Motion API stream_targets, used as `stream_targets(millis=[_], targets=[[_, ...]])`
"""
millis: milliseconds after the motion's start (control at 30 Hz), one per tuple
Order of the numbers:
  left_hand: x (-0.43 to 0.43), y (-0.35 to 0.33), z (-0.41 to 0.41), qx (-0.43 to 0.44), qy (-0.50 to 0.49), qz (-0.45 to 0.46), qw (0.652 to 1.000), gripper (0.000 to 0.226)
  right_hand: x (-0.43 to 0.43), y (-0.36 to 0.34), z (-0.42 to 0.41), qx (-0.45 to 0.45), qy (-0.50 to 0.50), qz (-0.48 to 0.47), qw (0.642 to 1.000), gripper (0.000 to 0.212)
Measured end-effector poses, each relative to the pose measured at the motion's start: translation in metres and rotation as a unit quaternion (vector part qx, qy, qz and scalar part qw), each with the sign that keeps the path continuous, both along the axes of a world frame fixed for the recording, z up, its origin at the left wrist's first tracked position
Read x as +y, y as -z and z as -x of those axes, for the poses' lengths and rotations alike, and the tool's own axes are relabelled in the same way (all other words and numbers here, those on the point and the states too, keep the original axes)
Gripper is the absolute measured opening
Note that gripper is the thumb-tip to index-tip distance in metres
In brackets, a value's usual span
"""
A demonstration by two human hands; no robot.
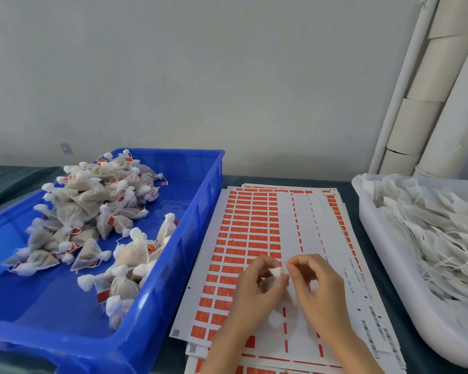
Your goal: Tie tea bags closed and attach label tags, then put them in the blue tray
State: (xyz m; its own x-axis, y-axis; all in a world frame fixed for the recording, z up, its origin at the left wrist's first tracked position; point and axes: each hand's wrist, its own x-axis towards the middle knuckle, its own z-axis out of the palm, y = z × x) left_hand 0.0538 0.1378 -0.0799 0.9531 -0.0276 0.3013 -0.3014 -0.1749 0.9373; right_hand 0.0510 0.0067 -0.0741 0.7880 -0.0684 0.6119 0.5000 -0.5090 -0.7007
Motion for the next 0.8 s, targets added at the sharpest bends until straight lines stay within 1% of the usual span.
stream_targets(millis=[133,300,367,467,500,567,633,700,733,800], targets=[[0.001,-0.001,0.001,0.011,-0.016,0.038,0.999,0.014,-0.004,-0.002,-0.001,-0.018,0.052,-0.015,0.998,0.019],[0.001,-0.001,0.001,0.036,-0.012,0.012,0.999,0.030,-0.010,-0.003,-0.002,-0.031,0.132,-0.018,0.991,0.013],[0.001,-0.003,0.000,0.030,-0.012,0.003,0.999,0.025,-0.011,-0.003,-0.003,-0.036,0.148,-0.013,0.988,0.011],[-0.001,-0.005,0.000,0.025,-0.007,-0.012,1.000,0.005,-0.011,-0.003,-0.004,-0.041,0.161,-0.017,0.986,0.008],[-0.002,-0.004,0.000,0.025,-0.005,-0.014,1.000,0.003,-0.011,-0.003,-0.004,-0.045,0.160,-0.018,0.986,0.007],[-0.002,-0.003,0.000,0.022,-0.014,-0.013,1.000,0.009,-0.010,-0.004,-0.003,-0.043,0.145,-0.014,0.988,0.006],[0.001,-0.003,-0.003,0.030,-0.045,0.009,0.998,0.014,-0.008,-0.006,-0.004,0.010,0.094,-0.032,0.995,0.007],[0.005,-0.002,-0.005,0.044,-0.093,0.055,0.993,0.017,-0.007,-0.008,-0.006,0.110,0.032,-0.055,0.992,0.011],[0.007,-0.003,-0.006,0.050,-0.117,0.081,0.989,0.018,-0.008,-0.008,-0.007,0.152,0.010,-0.050,0.987,0.014],[0.011,-0.003,-0.007,0.063,-0.161,0.118,0.978,0.017,-0.014,-0.009,-0.011,0.216,-0.026,-0.002,0.976,0.019]])
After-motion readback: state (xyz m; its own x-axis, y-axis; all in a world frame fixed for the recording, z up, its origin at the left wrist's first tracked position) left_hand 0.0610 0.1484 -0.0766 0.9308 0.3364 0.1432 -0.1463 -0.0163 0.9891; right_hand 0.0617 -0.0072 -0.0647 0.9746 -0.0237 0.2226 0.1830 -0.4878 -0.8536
